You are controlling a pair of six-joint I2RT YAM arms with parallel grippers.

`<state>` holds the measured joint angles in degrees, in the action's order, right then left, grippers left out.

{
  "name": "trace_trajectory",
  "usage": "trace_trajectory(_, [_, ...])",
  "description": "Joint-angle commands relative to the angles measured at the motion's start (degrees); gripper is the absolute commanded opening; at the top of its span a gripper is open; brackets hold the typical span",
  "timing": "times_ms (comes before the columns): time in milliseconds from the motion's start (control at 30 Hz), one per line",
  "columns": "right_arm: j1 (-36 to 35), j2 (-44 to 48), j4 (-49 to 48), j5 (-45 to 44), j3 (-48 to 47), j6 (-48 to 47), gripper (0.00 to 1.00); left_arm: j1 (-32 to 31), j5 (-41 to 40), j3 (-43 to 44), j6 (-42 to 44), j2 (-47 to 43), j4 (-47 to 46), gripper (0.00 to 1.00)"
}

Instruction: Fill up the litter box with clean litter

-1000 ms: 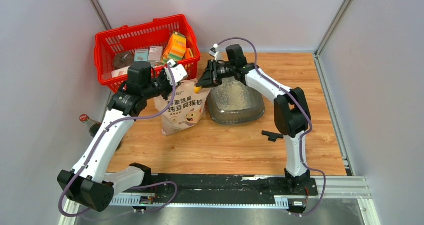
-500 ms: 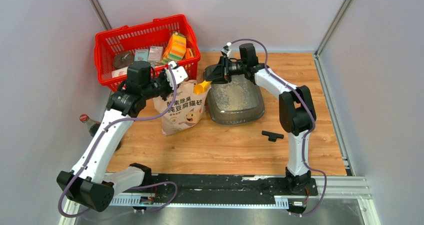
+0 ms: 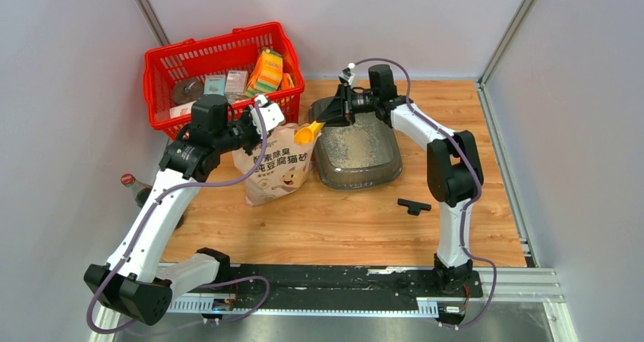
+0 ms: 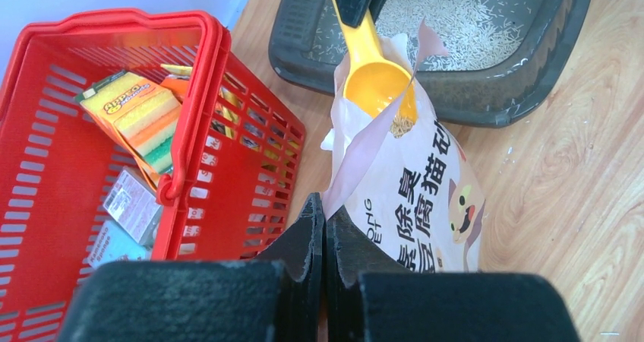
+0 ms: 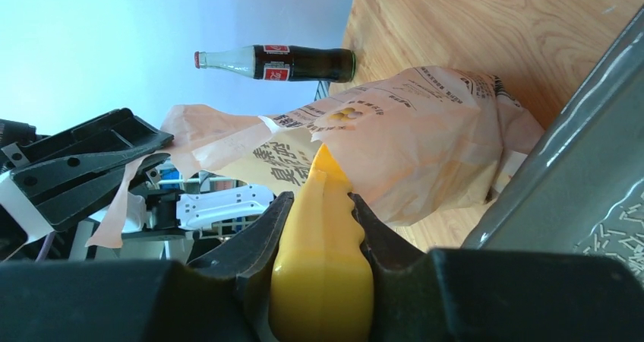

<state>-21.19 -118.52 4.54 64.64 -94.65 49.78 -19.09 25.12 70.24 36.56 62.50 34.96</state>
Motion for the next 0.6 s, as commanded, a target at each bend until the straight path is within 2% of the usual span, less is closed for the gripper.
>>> trace_trajectory(0, [1.33, 2.33, -3.56, 3.03, -0.18, 2.95, 0.0, -0.68, 3.09, 2.1, 1.59, -2.03, -9.04, 0.0])
trace_trajectory(233, [2.91, 1.01, -9.54, 3.82, -1.76, 8.84, 0.0, -0.95, 3.18, 4.03, 2.55, -0.36, -6.48, 0.0])
trace_trajectory(567, [4.75, -0.22, -8.84, 4.79, -2.56, 9.99, 0.0, -0.95, 2.65, 4.21, 3.44, 0.43, -6.22, 0.0])
